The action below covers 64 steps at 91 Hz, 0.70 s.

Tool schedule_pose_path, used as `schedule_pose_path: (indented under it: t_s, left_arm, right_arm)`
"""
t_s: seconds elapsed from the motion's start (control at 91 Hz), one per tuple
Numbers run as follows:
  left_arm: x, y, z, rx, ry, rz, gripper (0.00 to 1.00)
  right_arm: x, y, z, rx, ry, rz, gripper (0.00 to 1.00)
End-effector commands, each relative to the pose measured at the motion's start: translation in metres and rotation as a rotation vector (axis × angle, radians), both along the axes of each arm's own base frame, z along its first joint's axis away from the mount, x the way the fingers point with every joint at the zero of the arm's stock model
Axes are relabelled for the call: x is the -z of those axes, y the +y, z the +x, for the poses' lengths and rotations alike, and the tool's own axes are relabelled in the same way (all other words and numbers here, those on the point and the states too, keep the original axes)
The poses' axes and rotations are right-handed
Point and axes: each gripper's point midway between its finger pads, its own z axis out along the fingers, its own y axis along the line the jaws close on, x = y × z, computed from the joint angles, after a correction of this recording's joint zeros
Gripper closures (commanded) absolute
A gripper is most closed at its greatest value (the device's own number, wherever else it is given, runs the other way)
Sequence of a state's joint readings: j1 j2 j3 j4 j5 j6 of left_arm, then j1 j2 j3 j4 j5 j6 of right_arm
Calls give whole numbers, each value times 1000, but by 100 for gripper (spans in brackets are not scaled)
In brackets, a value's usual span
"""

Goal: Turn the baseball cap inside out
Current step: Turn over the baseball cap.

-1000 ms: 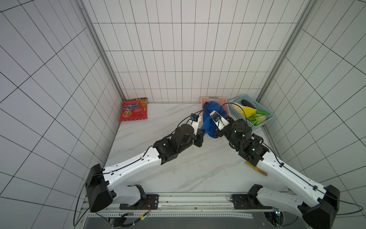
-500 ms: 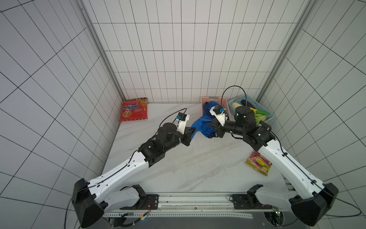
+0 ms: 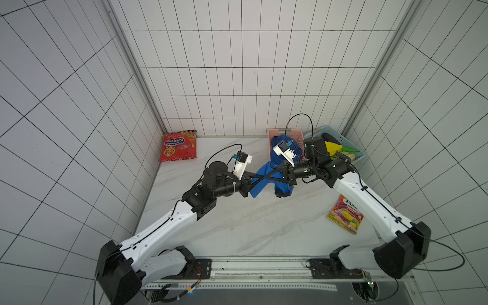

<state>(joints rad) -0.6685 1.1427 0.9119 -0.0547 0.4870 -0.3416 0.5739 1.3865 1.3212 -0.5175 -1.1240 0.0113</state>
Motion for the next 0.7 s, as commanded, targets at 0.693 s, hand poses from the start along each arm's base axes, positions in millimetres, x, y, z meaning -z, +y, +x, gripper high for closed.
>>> schedule_pose_path:
  t_s: [0.693]
  left_arm:
    - [-45, 23, 20, -116, 112, -332, 100]
  right_arm:
    - [6, -31, 25, 223, -93, -70, 66]
